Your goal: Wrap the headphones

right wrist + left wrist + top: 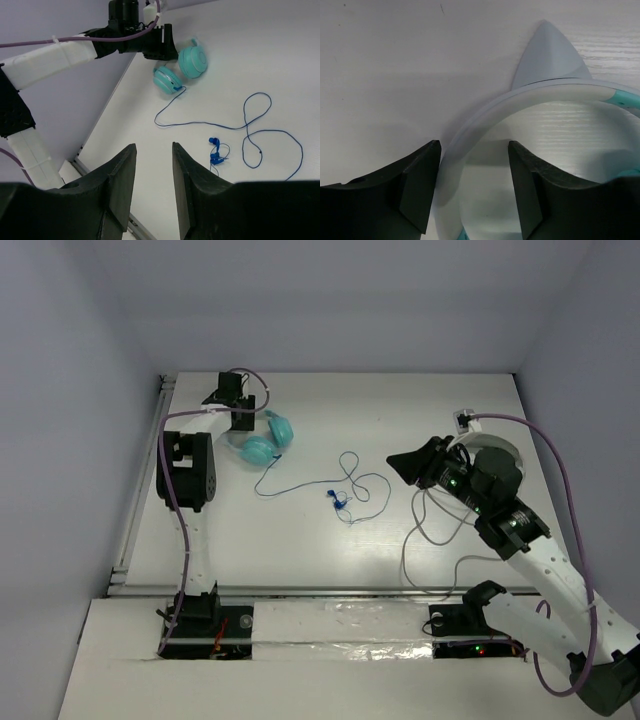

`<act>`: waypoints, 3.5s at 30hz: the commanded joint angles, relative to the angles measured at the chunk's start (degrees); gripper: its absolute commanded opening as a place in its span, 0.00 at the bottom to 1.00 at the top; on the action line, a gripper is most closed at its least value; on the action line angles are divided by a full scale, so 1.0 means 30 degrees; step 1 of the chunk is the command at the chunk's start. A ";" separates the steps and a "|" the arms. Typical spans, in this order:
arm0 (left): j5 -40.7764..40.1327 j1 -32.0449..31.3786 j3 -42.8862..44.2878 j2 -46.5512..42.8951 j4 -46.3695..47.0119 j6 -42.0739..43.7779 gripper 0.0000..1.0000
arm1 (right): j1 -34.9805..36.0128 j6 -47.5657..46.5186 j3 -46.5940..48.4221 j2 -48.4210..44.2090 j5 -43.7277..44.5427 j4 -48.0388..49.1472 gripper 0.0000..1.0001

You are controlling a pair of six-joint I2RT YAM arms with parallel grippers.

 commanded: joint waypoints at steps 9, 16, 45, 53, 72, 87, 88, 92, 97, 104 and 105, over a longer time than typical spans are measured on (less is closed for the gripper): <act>-0.0334 0.0149 -0.1744 -0.1217 0.0921 -0.0736 0.03 | 0.0171 -0.0091 0.0014 0.0333 -0.0332 0.1099 0.41; -0.0275 0.0325 -0.3274 -0.2246 0.1157 -0.1641 0.29 | 0.0171 0.0084 -0.0133 0.0480 -0.0654 0.1656 0.41; -0.0627 -0.0818 0.1294 0.1239 -0.1304 -0.1498 0.31 | 0.0171 0.0172 -0.0368 0.0569 -0.0216 0.1656 0.28; 0.0363 -0.0818 0.0595 0.0043 -0.0838 -0.2025 0.00 | 0.0171 0.0144 -0.0807 0.0480 -0.0331 0.1656 0.07; 0.8775 -0.0818 -0.2130 -1.2380 -0.2506 -0.6595 0.00 | 0.0171 -0.4742 0.2297 0.8826 -0.4524 0.5961 0.76; 1.3113 -0.0818 -0.1313 -1.6630 -0.1597 -0.8998 0.00 | 0.0171 -0.5221 0.1743 1.2375 -0.5662 1.0443 0.86; 1.3201 -0.0818 -0.0702 -1.6689 -0.1743 -0.8941 0.00 | 0.0171 -0.4928 0.1307 1.2491 -0.6042 1.0910 0.84; 1.3376 -0.0818 -0.0198 -1.6806 -0.2067 -0.8940 0.00 | 0.0171 -0.3316 -0.0071 1.3019 -0.7478 1.3752 0.75; 1.3465 -0.0818 -0.0666 -1.7333 -0.1569 -0.9174 0.00 | 0.0171 -0.3284 0.0041 1.3897 -0.7158 1.4286 0.65; 1.3289 -0.0818 -0.0110 -1.7275 -0.1308 -0.9581 0.00 | 0.0171 -0.3930 -0.1741 1.0803 -0.4816 1.3813 0.16; 1.3289 -0.0818 -0.0023 -1.7275 -0.1276 -0.9643 0.00 | 0.0171 -0.3610 -0.2092 1.0329 -0.4699 1.4221 0.09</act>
